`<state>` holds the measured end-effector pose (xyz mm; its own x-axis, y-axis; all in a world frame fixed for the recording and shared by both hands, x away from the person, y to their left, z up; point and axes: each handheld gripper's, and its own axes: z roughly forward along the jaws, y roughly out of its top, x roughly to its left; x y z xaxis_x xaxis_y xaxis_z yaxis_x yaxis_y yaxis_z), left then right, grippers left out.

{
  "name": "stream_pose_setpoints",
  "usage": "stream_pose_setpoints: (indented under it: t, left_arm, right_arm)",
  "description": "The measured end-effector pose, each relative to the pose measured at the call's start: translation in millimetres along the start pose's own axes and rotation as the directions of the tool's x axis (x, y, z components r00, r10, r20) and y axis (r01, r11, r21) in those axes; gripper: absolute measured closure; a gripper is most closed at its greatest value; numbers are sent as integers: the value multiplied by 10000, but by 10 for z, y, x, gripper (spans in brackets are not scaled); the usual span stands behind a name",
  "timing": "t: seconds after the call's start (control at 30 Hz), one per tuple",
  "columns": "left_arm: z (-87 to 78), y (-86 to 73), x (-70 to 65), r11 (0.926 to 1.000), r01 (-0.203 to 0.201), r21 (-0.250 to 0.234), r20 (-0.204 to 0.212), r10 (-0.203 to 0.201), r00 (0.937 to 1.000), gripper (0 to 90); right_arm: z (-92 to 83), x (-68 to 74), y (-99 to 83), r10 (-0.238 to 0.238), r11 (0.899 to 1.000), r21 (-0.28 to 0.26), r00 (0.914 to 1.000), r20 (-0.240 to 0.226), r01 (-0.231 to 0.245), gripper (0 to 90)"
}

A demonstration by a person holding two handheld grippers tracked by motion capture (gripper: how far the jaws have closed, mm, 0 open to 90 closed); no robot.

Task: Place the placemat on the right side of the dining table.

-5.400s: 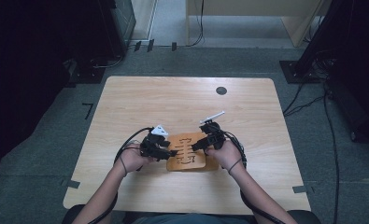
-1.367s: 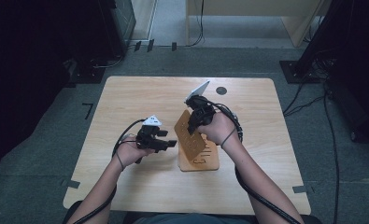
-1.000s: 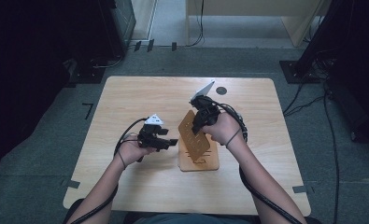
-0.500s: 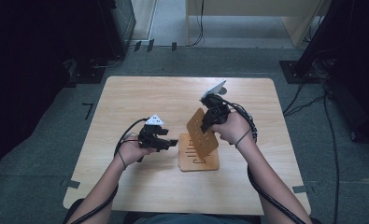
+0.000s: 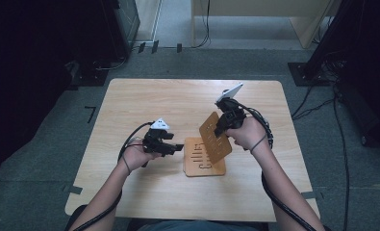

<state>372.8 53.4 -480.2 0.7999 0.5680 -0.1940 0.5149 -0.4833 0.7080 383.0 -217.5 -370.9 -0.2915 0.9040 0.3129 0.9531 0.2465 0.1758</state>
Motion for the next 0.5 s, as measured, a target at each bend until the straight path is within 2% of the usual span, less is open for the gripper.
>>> stream_pose_setpoints:
  t: [0.37,0.5]
  left_arm:
    - [5,-1,-10,10000,-35,19,57,35,10000,298]
    - [8,-1,-13,10000,-32,-26,70,33,10000,298]
  right_arm:
    - [-83,-164,-36,365,9992,-149,9992,189,-362,876]
    - [-126,-181,-62,308,9991,-292,9994,187,-303,876]
